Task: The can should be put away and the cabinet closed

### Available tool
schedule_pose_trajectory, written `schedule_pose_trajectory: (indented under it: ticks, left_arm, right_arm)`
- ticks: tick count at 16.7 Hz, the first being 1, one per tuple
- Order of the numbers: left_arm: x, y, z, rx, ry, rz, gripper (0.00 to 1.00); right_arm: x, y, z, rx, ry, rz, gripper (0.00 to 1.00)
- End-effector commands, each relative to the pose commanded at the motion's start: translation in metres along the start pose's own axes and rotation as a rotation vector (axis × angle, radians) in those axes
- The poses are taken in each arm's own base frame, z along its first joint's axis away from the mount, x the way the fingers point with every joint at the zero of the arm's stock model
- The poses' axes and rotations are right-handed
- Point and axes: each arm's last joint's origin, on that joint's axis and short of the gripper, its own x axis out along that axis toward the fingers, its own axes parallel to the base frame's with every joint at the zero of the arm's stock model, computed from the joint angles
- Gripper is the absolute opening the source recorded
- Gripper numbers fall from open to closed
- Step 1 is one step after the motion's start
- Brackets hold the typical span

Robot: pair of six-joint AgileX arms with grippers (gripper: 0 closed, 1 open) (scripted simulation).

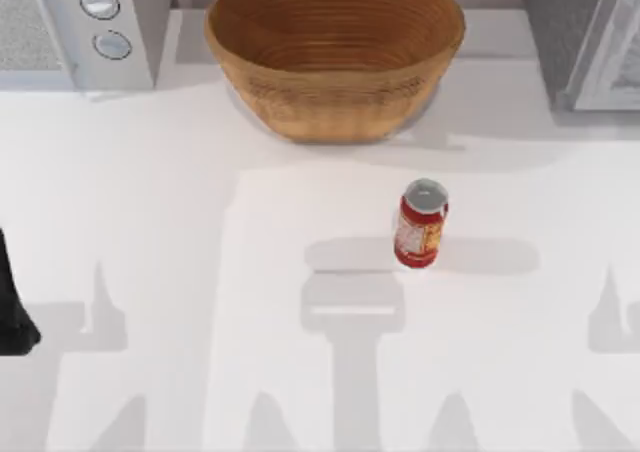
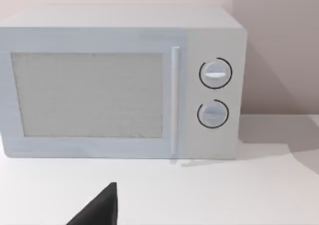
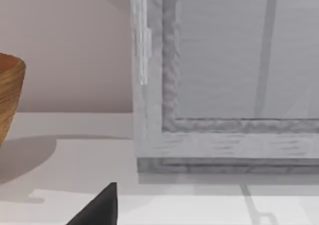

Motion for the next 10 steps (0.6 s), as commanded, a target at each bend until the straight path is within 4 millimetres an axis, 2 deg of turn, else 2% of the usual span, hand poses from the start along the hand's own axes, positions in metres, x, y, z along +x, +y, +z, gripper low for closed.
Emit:
schedule_pose_trajectory:
  ticks: [3, 7, 10]
  left_arm:
    - [0.0, 0.0, 0.0, 0.0, 0.0, 0.0, 1.0]
    - [0.0, 0.0, 0.0, 0.0, 0.0, 0.0, 1.0]
    - [0.0, 0.0, 0.0, 0.0, 0.0, 0.0, 1.0]
  right_arm:
    - [0.0, 0.0, 0.002, 0.0, -0.01, 0.001, 1.0]
    - [0.003, 0.005, 0.024, 0.008, -0.074, 0.005, 1.0]
    - [0.015, 0.013, 0.039, 0.02, -0.091, 0.008, 1.0]
